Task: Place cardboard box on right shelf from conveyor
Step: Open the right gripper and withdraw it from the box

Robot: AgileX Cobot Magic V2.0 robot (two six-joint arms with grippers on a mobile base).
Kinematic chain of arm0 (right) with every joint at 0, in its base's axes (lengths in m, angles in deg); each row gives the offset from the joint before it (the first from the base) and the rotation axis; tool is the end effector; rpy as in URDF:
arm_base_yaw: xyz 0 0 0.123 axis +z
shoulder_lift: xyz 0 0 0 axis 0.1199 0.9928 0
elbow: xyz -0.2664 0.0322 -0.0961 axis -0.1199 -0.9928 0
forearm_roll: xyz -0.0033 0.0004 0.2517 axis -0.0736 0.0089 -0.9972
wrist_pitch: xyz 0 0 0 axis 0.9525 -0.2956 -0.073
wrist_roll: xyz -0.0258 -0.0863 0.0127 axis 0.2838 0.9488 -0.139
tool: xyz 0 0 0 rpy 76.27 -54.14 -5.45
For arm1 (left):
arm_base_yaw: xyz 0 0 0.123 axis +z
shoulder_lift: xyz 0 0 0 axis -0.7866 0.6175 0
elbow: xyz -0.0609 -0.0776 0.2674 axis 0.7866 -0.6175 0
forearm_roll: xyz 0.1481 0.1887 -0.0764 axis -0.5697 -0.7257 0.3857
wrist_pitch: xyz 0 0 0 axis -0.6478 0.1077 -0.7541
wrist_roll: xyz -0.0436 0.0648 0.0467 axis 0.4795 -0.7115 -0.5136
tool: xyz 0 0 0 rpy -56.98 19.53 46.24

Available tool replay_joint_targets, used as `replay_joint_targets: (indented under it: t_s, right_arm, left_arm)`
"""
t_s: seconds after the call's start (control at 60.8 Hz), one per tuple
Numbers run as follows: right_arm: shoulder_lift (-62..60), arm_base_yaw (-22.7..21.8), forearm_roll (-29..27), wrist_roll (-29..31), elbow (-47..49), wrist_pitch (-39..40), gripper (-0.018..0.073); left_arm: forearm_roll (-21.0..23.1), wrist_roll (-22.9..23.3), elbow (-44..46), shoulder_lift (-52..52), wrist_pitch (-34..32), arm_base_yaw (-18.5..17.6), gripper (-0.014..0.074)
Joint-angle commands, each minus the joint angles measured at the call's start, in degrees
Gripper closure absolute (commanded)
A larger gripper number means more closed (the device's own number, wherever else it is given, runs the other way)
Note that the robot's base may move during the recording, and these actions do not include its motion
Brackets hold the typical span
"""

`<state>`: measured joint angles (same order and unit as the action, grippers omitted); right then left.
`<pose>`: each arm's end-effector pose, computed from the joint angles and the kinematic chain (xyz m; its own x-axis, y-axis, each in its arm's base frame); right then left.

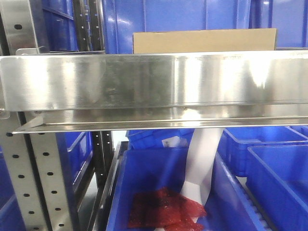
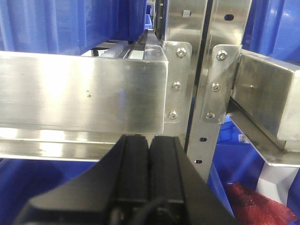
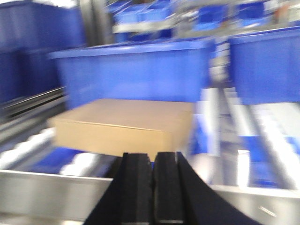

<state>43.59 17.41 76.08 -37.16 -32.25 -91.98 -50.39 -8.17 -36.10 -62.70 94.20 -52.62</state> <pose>0.0722 0.0144 0.3043 -0.0212 0.1702 -0.9852 -0.1916 0.9664 0.1711 0.0567 -0.0016 0.1925 -0.0503 -0.0306 -0.9983 0.0206 0.9993 -0.0317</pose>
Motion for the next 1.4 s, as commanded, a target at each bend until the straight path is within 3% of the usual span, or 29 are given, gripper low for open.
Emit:
replay_joint_targets:
  t_s: [0.0, 0.132, 0.247, 0.461, 1.382]
  right_arm:
    - [-4.1, -4.6, 0.4, 0.5, -2.5, 3.9, 0.049]
    - [-11.5, -10.6, 0.4, 0.5, -9.3, 3.9, 0.049]
    - [-15.5, -12.5, 0.4, 0.5, -14.6, 4.5, 0.049]
    - [-17.7, -12.5, 0.5, 0.5, -22.7, 10.5, 0.049]
    - [-17.7, -12.5, 0.6, 0.5, -22.5, 9.2, 0.049]
  left_arm:
    - [0.3, 0.0, -0.5, -0.8, -5.0, 0.1, 0.0713]
    - [0.3, 0.0, -0.5, -0.8, -5.0, 0.1, 0.0713]
    - [0.3, 0.0, -0.5, -0.8, -5.0, 0.1, 0.0713]
    - [0.3, 0.0, -0.5, -0.8, -5.0, 0.1, 0.0713]
    - [0.3, 0.0, -0.5, -0.8, -5.0, 0.1, 0.0713]
